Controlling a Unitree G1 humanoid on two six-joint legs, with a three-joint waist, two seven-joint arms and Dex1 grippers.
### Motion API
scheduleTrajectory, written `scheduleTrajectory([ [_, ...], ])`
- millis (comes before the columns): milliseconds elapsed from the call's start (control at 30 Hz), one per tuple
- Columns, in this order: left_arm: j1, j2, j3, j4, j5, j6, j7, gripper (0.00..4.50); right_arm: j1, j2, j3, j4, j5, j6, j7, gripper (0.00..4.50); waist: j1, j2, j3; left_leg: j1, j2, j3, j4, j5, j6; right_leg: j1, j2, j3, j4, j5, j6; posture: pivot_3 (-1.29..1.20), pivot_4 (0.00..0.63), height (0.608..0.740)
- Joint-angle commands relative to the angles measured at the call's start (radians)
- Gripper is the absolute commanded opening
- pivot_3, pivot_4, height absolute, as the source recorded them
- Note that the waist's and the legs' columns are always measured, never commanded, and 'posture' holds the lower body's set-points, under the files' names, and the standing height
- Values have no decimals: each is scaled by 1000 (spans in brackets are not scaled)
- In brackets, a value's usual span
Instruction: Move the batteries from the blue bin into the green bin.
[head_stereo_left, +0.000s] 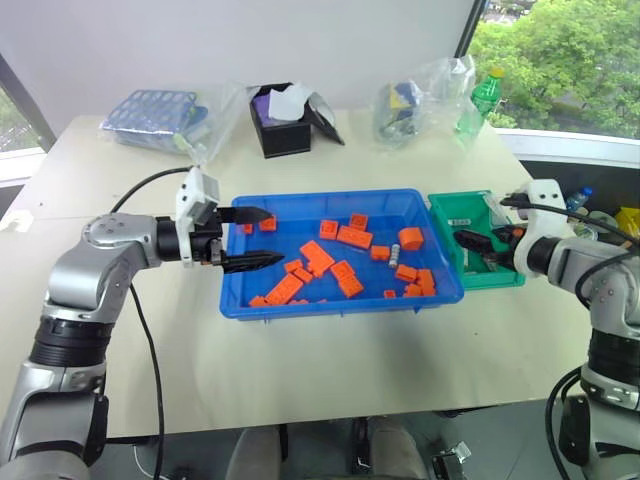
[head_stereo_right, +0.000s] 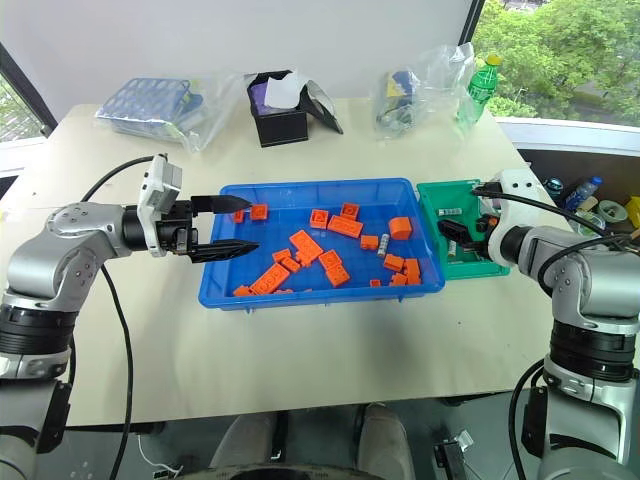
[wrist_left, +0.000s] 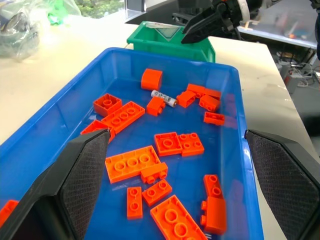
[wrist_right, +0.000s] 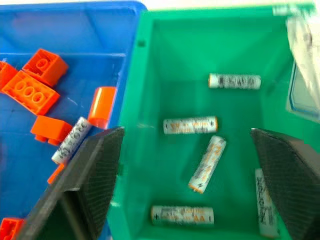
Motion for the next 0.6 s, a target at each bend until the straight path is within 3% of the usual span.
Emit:
scheduleTrajectory([
  [33,-13,12,10,-36,-8,5,-6,4500,-80,100,-6,-183,47,156,-64,3981,-4,-1,0,1,0,0,0,0,0,0,0,0,0,0,0,0,150,716],
  [133,-12,11,7,-46,-13,12,-7,4500,-78,254,23,-257,27,251,-135,3981,0,0,0,1,1,-2,-1,0,0,-1,1,-1,1,0,0,0,150,716],
  [300,-24,0,-5,-57,-14,18,-15,4500,-19,384,79,-235,-22,263,-215,3981,7,3,1,-1,0,-2,1,0,0,-2,0,-1,0,0,-1,0,150,716],
  [600,-56,-2,-10,-43,-11,16,-19,4500,8,349,171,-84,-81,112,-217,3981,0,2,1,-2,0,-1,2,0,0,-1,0,0,1,0,-1,0,150,716],
])
